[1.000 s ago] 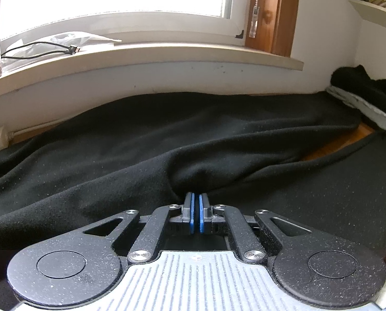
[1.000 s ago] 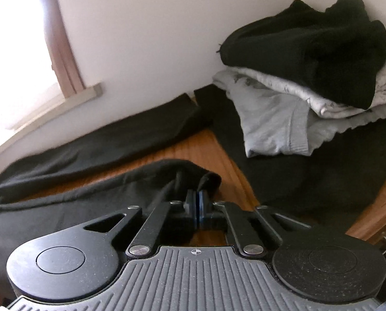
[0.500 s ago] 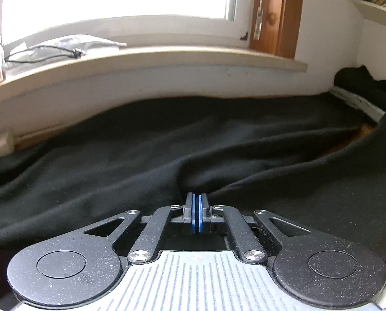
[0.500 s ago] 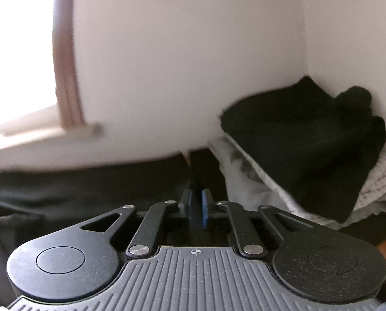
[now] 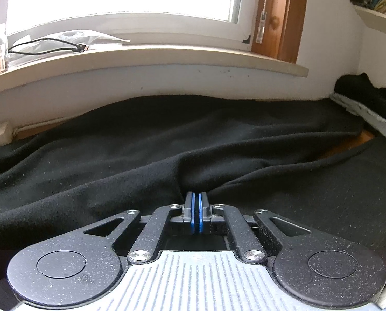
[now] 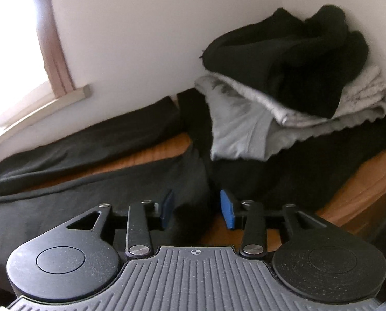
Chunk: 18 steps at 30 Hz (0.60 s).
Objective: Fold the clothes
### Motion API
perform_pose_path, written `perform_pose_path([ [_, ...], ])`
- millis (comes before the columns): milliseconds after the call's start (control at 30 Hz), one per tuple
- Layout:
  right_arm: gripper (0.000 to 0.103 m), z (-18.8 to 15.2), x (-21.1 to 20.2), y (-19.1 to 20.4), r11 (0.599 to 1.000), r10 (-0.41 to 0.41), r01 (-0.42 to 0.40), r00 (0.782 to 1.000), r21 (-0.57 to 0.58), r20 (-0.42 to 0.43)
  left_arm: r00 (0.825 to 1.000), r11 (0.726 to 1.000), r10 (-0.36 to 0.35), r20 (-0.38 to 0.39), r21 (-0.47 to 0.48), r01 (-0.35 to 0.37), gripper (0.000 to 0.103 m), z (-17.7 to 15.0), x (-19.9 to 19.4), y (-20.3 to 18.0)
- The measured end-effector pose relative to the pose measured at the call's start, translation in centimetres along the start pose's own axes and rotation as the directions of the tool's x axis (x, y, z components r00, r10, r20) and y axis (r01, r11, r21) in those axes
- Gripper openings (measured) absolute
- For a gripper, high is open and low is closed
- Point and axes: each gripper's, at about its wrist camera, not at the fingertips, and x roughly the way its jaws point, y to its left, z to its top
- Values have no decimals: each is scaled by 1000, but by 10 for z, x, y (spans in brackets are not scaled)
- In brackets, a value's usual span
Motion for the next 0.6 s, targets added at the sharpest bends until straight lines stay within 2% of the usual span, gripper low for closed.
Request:
perform_pose_path([
  [33,10,-1,-2,2,1000,18,-18,1000,-1,-8,1000,1000,-4,3,-3,4,3,0,0,1],
  [67,6,1,-9,4,1000,26,-26,1000,-6,-3,1000,1000,-8,5,-7,8,3,-1,0,2],
  [233,6,31,-71,19,999,31,-28,994,-29,108,1000,1000,-11,13,-9,11,3,-2,-1,2],
  [267,10,38,-82,24,999,8,-2,993,-53,122,1000,1000,-9,13,-6,9,3,-2,-1,1],
  [300,26,42,-85,32,994,-32,43,993,-100,117,1000,1000,-5,12,-1,5,3,-2,-1,1],
  [367,54,45,-79,35,988,-58,69,995,-140,81,1000,1000,-2,11,6,2,3,-2,-1,0],
  [500,54,31,-33,13,995,-81,77,996,-68,-46,1000,1000,-5,14,1,5,3,-2,-1,0],
  [600,54,10,-14,3,997,-70,69,994,-23,-82,1000,1000,-5,15,0,5,3,-3,-1,0],
])
